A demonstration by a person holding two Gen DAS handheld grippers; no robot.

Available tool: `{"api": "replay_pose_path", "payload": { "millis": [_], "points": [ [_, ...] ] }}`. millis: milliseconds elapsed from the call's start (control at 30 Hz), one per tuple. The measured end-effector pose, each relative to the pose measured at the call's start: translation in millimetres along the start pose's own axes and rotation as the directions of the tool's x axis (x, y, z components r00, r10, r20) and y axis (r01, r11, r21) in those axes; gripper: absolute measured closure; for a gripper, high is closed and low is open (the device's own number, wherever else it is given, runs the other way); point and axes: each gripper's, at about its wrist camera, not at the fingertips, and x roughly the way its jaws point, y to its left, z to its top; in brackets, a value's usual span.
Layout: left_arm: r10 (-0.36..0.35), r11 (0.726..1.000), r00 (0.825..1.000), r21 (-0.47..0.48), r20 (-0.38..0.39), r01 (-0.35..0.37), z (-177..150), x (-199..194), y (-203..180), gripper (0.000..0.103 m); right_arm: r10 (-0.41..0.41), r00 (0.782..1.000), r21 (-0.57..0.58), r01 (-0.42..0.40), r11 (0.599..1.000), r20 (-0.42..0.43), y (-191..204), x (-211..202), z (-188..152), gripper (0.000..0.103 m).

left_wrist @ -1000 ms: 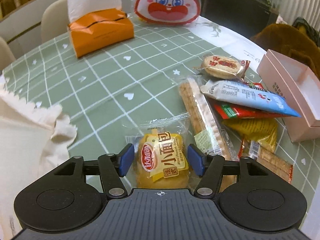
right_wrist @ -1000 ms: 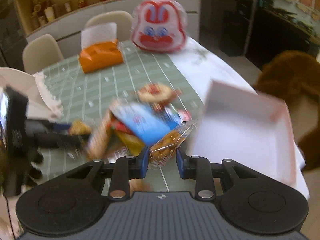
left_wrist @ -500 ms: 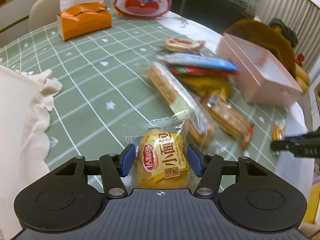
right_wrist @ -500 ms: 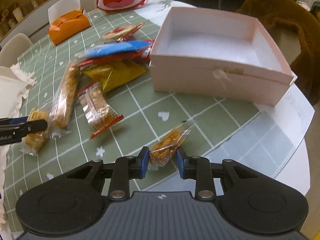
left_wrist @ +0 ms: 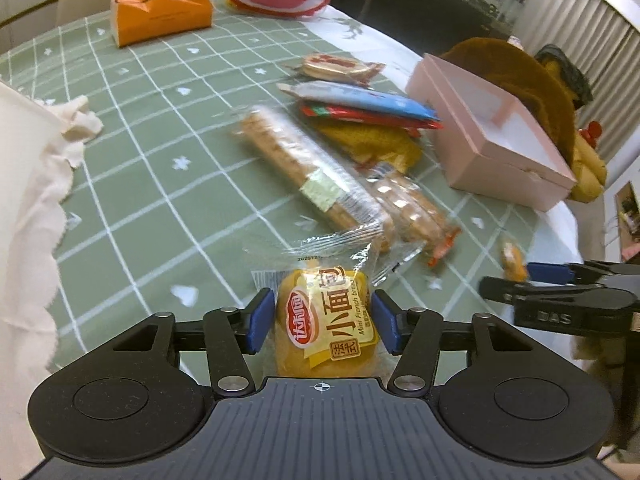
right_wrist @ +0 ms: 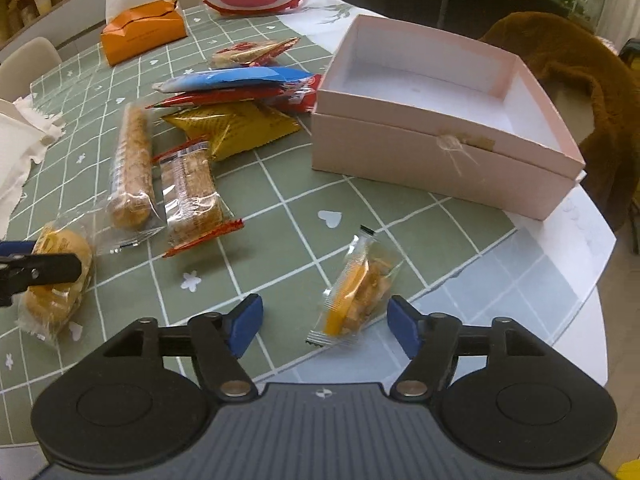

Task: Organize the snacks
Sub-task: 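Carry the small pastry with the right tool and drop it into the pink box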

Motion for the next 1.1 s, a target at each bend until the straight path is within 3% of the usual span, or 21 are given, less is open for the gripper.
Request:
{"api": "replay_pose_path", "payload": {
  "millis": [200,433,500,567,600,867,967,1100],
  "points": [
    [-0.093,0.996,0.996,-0.011,-0.016,0.092,-8.9,-5.9,-20.1,0.047,-0.054,0.999,0.039,0.054,0.998,0.002,-11.6,-1.6,-1.9,0.031],
    [-0.149,0.987,0.988,0.058,-0.031,0.151,-19.9,-13.4,-48.6,0.048,-0.013,1.0,0.082,0.013,0.997,-0.005,-24.9,-0.1,-1.1,0.031],
    [-0.158,0.984,0.987,0.073,-0.035,0.16,-22.3,-13.7,-54.4,0.048,-0.017,1.0,0.074,0.016,0.997,0.009,-25.7,-0.5,-1.6,0.036],
    [-0.165,0.983,0.985,0.075,-0.041,0.167,-24.6,-14.0,-55.9,0.048,-0.023,0.999,0.047,0.022,0.999,0.024,-24.0,-3.8,-2.2,0.066],
    [-0.168,0.983,0.985,0.073,-0.044,0.17,-25.7,-13.9,-56.2,0.048,-0.024,0.999,0.035,0.023,0.999,0.03,-23.4,-6.0,-2.5,0.071],
    [-0.202,0.977,0.978,0.053,-0.06,0.205,-27.3,-19.3,-55.0,0.048,0.003,0.996,0.026,-0.005,1.0,0.09,-29.9,-41.4,-10.4,0.072],
    [-0.245,0.967,0.969,0.069,-0.023,0.246,-12.9,-32.3,-65.9,0.049,0.009,0.99,0.051,-0.016,0.999,0.138,-41.8,-69.6,-10.9,0.072],
    [-0.32,0.942,0.937,0.15,0.139,0.3,45.3,-73.8,-89.8,0.048,-0.023,0.97,0.09,0.002,0.996,0.24,-66.4,-121.3,9.4,0.072]
  ]
}}
